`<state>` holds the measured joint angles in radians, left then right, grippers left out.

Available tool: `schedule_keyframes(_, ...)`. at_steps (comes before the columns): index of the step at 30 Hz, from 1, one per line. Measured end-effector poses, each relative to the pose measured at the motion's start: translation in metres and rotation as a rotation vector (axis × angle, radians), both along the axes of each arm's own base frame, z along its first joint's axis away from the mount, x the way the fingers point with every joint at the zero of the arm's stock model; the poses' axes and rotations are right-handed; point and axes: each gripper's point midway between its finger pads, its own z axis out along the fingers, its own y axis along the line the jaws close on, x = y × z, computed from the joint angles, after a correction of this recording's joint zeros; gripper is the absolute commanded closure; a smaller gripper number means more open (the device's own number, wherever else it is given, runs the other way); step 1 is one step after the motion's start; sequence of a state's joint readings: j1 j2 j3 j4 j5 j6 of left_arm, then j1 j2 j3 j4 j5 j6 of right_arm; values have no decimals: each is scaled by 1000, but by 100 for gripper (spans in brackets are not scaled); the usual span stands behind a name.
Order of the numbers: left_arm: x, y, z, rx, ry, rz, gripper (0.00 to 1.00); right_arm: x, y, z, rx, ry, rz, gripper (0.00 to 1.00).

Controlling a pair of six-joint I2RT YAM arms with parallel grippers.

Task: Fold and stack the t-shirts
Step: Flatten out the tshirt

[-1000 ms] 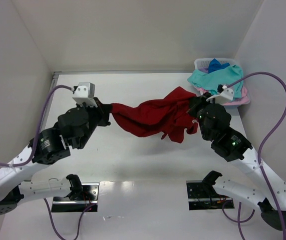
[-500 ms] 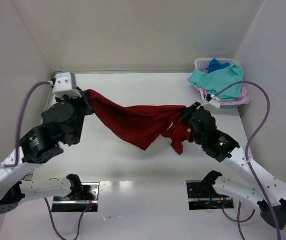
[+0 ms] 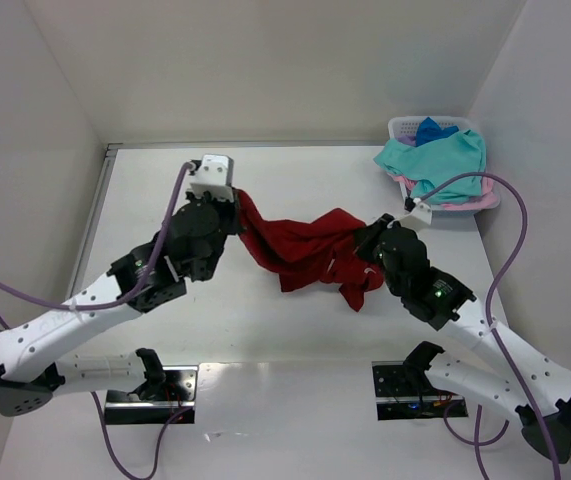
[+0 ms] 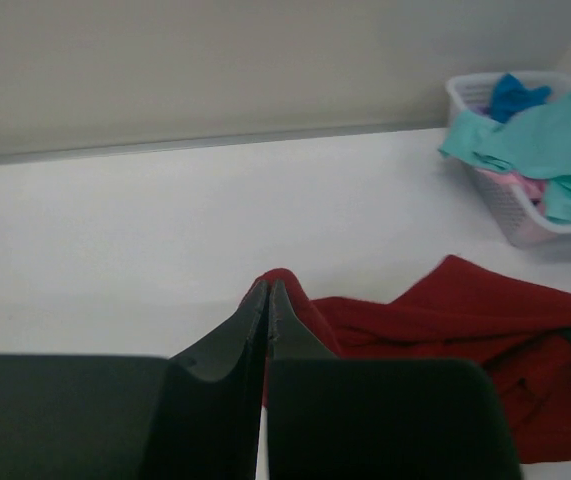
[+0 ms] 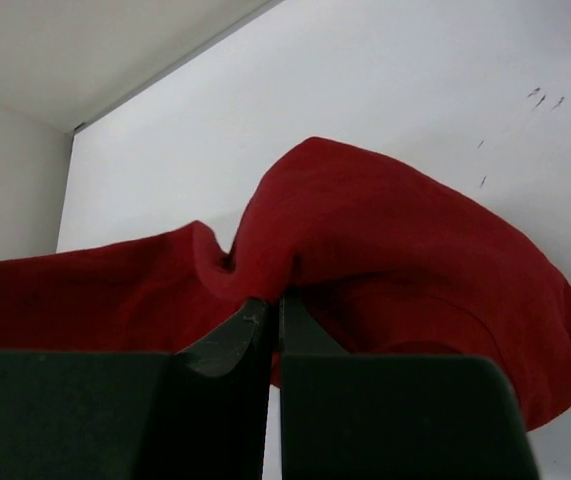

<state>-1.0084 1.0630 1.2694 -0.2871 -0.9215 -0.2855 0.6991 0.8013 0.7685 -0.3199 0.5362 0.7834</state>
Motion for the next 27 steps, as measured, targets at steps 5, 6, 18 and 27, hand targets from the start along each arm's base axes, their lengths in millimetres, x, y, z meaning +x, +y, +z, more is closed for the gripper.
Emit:
schedule_keyframes(5, 30, -48, -11, 1, 24, -152, 100, 2, 7, -3, -8, 2, 35, 97)
schedule_keyframes(6, 39, -54, -15, 1, 33, -174, 100, 2, 8, -3, -11, 2, 39, 97)
schedule_keyframes(18, 134, 42, -38, -49, 84, -93, 100, 7, 0, -4, -57, -12, 6, 97)
schedule_keyframes(27, 137, 131, -50, -87, 116, 0, 100, 13, -16, 10, -70, -47, -76, 96)
